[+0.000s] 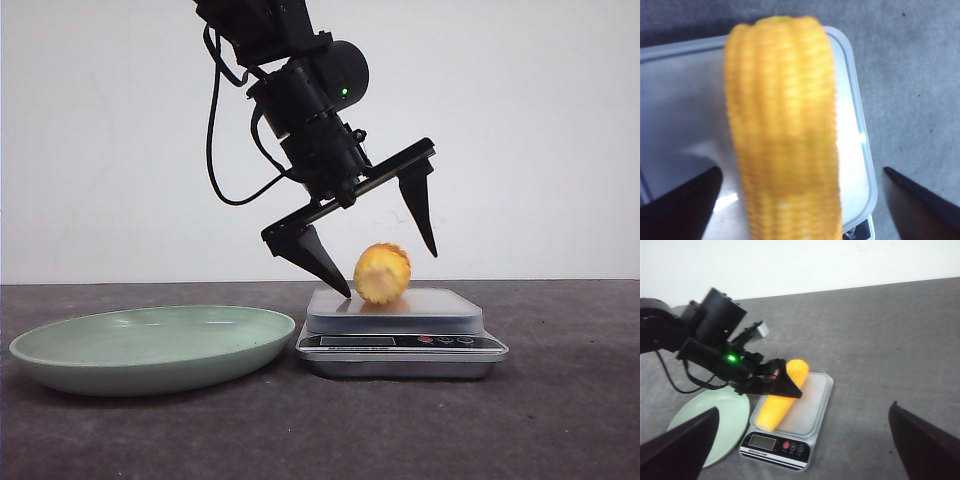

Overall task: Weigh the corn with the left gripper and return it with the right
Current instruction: 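Lower the corn onto the scale platform and open the left gripper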

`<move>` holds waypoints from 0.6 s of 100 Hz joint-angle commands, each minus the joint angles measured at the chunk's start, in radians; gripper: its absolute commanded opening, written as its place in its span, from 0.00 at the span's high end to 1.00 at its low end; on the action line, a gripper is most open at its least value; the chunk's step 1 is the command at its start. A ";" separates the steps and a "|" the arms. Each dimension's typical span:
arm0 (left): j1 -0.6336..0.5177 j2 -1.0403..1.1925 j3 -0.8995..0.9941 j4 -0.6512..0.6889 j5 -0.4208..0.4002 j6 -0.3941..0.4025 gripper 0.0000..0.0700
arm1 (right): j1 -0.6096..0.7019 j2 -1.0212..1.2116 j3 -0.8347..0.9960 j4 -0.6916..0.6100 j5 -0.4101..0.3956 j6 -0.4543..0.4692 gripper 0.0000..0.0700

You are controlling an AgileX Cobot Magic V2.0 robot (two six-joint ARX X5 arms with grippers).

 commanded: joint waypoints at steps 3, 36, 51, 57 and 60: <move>0.005 0.038 0.068 -0.025 -0.021 0.007 0.00 | 0.004 0.007 0.009 0.009 0.005 0.010 0.02; 0.013 0.038 0.365 -0.195 -0.085 0.072 0.00 | 0.004 0.008 0.009 0.009 0.037 -0.021 0.02; 0.013 0.032 0.563 -0.369 -0.248 0.117 0.30 | 0.004 0.008 0.009 0.009 0.060 -0.037 0.02; 0.009 0.025 0.640 -0.416 -0.267 0.147 0.55 | 0.004 0.009 0.009 0.009 0.060 -0.039 0.02; 0.008 0.020 0.678 -0.438 -0.268 0.165 0.65 | 0.004 0.013 0.008 0.009 0.060 -0.039 0.02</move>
